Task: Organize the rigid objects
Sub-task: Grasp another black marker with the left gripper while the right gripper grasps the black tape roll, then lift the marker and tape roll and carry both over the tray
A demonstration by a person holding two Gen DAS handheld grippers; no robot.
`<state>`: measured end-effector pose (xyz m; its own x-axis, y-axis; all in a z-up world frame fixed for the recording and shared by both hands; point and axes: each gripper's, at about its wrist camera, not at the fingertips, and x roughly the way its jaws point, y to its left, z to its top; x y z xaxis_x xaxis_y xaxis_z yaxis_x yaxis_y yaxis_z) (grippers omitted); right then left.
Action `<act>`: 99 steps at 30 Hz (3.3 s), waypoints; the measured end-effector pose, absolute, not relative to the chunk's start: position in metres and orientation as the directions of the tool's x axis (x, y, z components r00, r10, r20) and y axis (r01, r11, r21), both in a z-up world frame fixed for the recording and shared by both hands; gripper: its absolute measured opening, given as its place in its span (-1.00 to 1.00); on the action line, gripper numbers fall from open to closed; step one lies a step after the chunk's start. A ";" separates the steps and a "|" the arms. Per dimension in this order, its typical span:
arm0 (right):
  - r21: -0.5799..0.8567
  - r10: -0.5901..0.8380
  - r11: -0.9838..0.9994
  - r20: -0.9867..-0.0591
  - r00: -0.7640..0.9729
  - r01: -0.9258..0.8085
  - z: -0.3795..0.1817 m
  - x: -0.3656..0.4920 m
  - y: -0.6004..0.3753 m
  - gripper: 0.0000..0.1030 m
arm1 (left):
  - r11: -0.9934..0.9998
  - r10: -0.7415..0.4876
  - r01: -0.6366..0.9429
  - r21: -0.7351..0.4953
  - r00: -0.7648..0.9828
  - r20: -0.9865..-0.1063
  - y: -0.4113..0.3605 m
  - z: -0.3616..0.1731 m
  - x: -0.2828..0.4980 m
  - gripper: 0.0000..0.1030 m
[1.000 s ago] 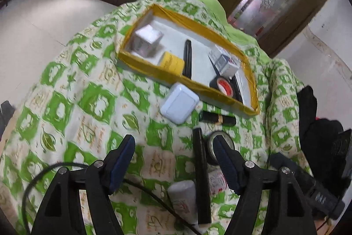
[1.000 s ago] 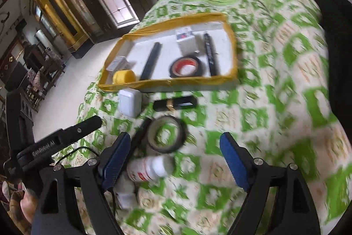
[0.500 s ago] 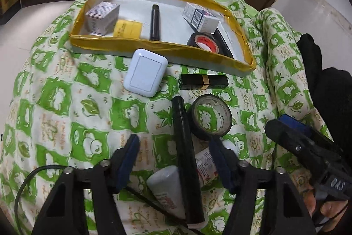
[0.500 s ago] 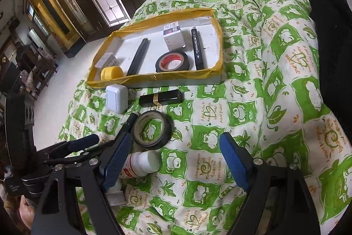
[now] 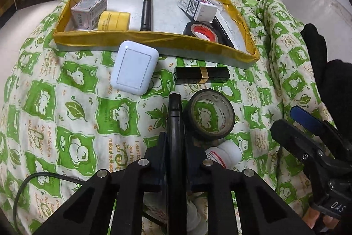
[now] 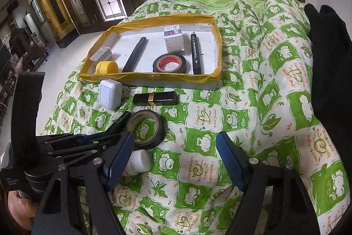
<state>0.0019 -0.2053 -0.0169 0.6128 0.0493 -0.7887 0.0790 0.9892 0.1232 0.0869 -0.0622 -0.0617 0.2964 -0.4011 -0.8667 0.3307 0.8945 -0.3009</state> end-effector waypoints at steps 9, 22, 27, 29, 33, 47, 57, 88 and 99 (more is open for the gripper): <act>0.107 0.037 0.991 -0.786 0.617 0.077 -0.016 0.002 -0.203 0.47 | 0.900 -0.430 0.235 -0.367 0.352 -0.831 -0.029 -0.053 0.086 -0.72; 0.409 0.315 0.906 -0.823 0.472 0.107 -0.050 0.042 -0.226 -0.03 | 0.903 -0.424 0.230 -0.364 0.323 -0.846 -0.035 -0.059 0.091 -0.72; 0.420 0.326 0.896 -0.843 0.428 0.145 -0.064 0.057 -0.228 -0.27 | 0.907 -0.410 0.231 -0.352 0.294 -0.864 -0.040 -0.067 0.093 -0.72; 0.409 0.318 0.901 -0.850 0.420 0.145 -0.066 0.062 -0.224 -0.39 | 0.907 -0.410 0.235 -0.350 0.297 -0.862 -0.041 -0.066 0.093 -0.72; 0.364 0.291 0.924 -0.870 0.399 0.118 -0.071 0.070 -0.209 -0.56 | 0.903 -0.419 0.249 -0.351 0.317 -0.851 -0.041 -0.063 0.091 -0.72; 0.352 0.256 0.929 -0.834 0.489 0.114 -0.051 0.053 -0.209 -0.84 | 0.865 -0.500 0.259 -0.430 0.372 -0.782 -0.028 -0.047 0.087 -0.72; 0.341 0.248 0.934 -0.831 0.497 0.103 -0.050 0.050 -0.211 -0.84 | 0.846 -0.533 0.258 -0.466 0.368 -0.762 -0.023 -0.040 0.089 -0.72; 0.359 0.264 0.931 -0.782 0.565 0.063 -0.007 0.107 -0.219 -0.84 | 0.867 -0.491 0.326 -0.378 0.425 -0.760 -0.019 0.040 0.211 -0.72; 0.362 0.262 0.929 -0.788 0.557 0.075 -0.016 0.141 -0.214 -0.84 | 0.869 -0.488 0.308 -0.387 0.406 -0.772 -0.041 0.016 0.251 -0.72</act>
<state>0.1412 -0.2144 -0.0155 0.5570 0.2616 -0.7882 0.0754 0.9292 0.3617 0.2509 -0.0411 0.0165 0.4060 -0.4883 -0.7725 0.3084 0.8689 -0.3872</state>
